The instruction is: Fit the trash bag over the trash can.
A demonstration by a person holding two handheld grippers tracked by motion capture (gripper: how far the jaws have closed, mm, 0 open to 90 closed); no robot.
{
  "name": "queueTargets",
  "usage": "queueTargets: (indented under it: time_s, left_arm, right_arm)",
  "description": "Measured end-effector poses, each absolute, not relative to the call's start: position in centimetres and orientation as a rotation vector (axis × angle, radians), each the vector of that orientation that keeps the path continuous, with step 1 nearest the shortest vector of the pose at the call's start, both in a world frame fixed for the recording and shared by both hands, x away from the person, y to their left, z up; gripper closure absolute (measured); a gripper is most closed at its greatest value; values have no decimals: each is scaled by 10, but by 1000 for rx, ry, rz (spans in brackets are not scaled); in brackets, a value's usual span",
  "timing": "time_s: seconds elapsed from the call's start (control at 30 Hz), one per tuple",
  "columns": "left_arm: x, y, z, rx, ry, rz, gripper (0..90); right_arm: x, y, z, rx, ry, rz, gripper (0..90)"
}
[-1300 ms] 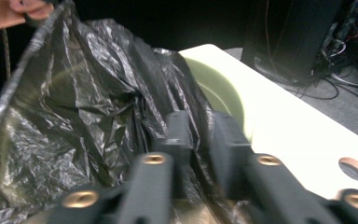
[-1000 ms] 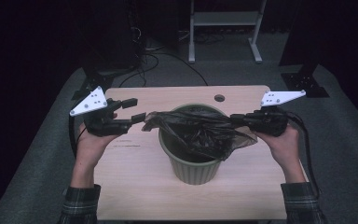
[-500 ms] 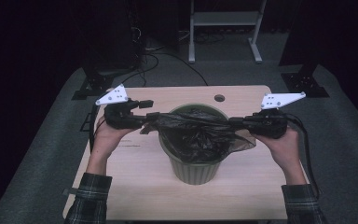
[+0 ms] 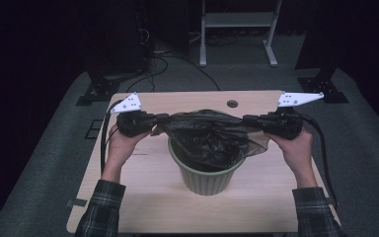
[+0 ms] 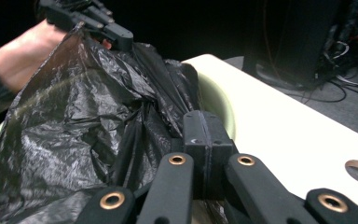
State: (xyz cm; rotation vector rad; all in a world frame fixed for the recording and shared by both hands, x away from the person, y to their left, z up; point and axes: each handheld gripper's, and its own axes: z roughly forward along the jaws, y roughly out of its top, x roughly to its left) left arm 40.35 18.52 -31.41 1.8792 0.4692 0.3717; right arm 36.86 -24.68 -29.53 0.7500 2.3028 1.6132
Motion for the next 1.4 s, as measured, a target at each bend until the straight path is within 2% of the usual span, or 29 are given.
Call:
queueTargets:
  time_s: [0.17,0.5,0.73,1.2,1.27,1.3,1.4]
  left_arm:
    - [423,177,-321,1882,513,406,897]
    - [444,159,-353,1980,591,371,896]
    - [445,156,-365,2039,632,381,897]
    - [443,163,-392,2043,658,268,896]
    - [441,167,-389,2030,658,290,893]
    - [441,169,-387,2018,658,288,890]
    - [440,173,-384,1999,658,289,888]
  right_arm:
    - [389,-247,-303,832,2266,1592,900]
    - [417,-244,-333,975,2268,1533,900]
    - [418,-241,-347,1009,2279,1483,900]
    - [418,-245,-375,1059,2338,1424,900]
    - [417,-248,-372,1065,2306,1423,720]
    - [416,-251,-369,1083,2279,1444,665]
    - [415,-259,-362,1091,2224,1469,622]
